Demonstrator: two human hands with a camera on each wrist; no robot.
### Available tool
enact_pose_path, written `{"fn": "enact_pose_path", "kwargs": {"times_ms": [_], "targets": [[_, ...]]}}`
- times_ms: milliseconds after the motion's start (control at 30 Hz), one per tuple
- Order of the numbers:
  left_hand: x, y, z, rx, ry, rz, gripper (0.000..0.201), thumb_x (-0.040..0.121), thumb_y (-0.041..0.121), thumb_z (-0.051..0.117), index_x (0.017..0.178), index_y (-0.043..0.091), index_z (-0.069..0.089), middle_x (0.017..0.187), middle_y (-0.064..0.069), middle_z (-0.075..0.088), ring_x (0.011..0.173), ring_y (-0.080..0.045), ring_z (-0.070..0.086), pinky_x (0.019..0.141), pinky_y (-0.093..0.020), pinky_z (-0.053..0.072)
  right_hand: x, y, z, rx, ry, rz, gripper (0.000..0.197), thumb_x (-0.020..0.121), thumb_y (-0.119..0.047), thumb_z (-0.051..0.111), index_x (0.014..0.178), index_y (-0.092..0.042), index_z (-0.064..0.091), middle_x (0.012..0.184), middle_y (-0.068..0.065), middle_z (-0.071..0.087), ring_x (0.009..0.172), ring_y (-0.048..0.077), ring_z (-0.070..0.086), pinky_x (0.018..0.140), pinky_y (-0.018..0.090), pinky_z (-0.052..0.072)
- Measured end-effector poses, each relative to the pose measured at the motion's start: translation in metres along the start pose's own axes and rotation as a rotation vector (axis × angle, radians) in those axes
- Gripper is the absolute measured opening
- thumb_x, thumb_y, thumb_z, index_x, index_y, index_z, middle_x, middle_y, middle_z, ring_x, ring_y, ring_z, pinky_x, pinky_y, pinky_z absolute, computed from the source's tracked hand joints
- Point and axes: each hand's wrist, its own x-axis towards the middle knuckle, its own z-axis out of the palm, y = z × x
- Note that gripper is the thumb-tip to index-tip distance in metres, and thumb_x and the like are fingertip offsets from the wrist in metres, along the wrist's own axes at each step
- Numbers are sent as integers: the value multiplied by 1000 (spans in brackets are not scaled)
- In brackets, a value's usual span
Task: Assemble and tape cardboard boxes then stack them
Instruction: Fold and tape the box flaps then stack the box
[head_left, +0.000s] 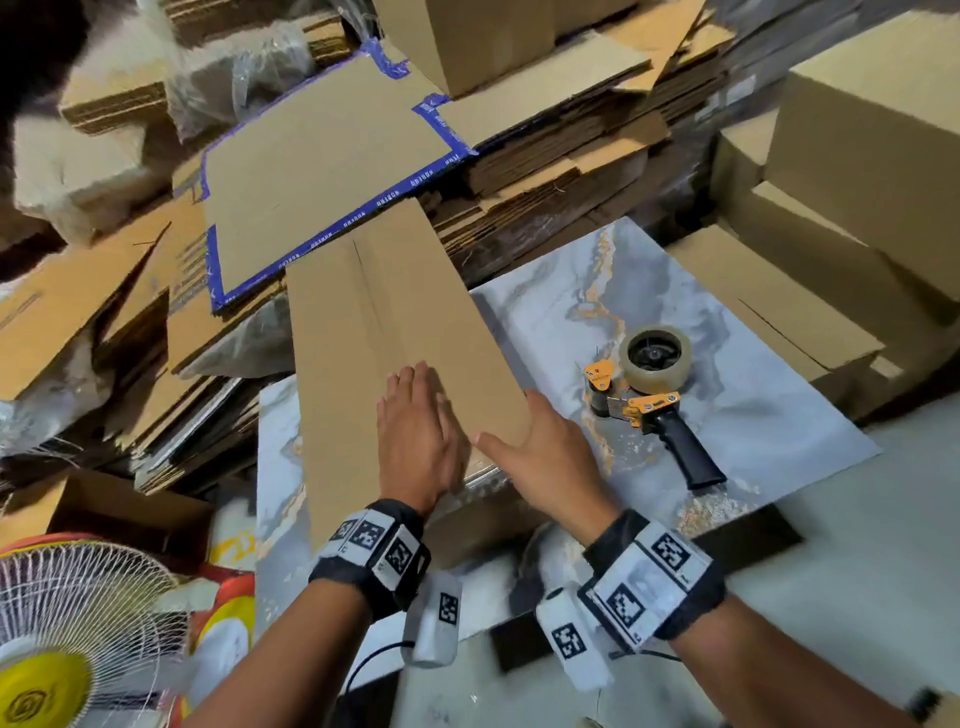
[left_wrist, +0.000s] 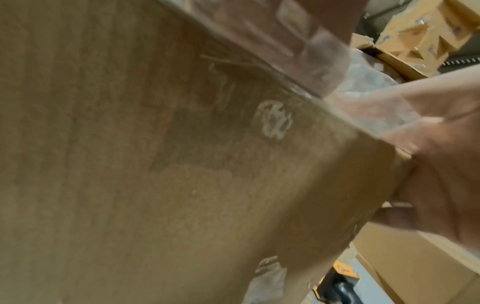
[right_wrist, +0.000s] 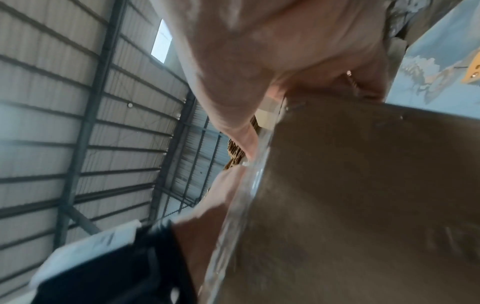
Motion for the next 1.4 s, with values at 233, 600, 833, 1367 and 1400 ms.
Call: {"fn": "enact_pose_path", "kwargs": {"times_ms": [233, 600, 833, 1367, 1400], "targets": [[-2, 6, -5, -75, 49, -82, 52, 108, 26, 28, 154, 2, 33, 158, -20, 36, 149, -39, 25, 122, -55, 18, -6, 8, -8, 317, 47, -15, 58, 96, -25, 69, 149, -14, 48, 147, -3, 54, 128, 2, 47, 100, 13, 34], [-4, 0, -9, -171, 34, -44, 50, 109, 22, 33, 155, 2, 29, 159, -21, 34, 152, -38, 20, 124, -47, 13, -12, -2, -29, 310, -72, -2, 48, 98, -10, 63, 145, -11, 52, 132, -12, 58, 122, 9, 55, 97, 17, 35], [-9, 1, -15, -200, 41, 95, 49, 108, 17, 36, 152, -5, 32, 153, -25, 41, 144, -38, 34, 124, -35, 9, -6, 0, -14, 87, -13, -34, 49, 96, -40, 58, 140, -18, 56, 134, -4, 63, 125, 19, 57, 106, 35, 44], [-30, -45, -34, 145, -63, -29, 73, 106, 47, 34, 160, 8, 6, 166, -24, 9, 154, -41, 3, 123, -52, 10, -7, -39, 2, -758, -131, -265, 76, 105, -54, 35, 162, -13, 5, 167, 20, -12, 155, 32, -15, 123, 49, -5], [-31, -50, -35, 157, -69, -45, 75, 105, 51, 33, 161, 9, 5, 166, -24, 7, 154, -41, 2, 123, -53, 9, -7, -44, 11, -794, -174, -293, 79, 104, -58, 32, 162, -15, 2, 167, 19, -14, 154, 32, -17, 123, 50, -7]]}}
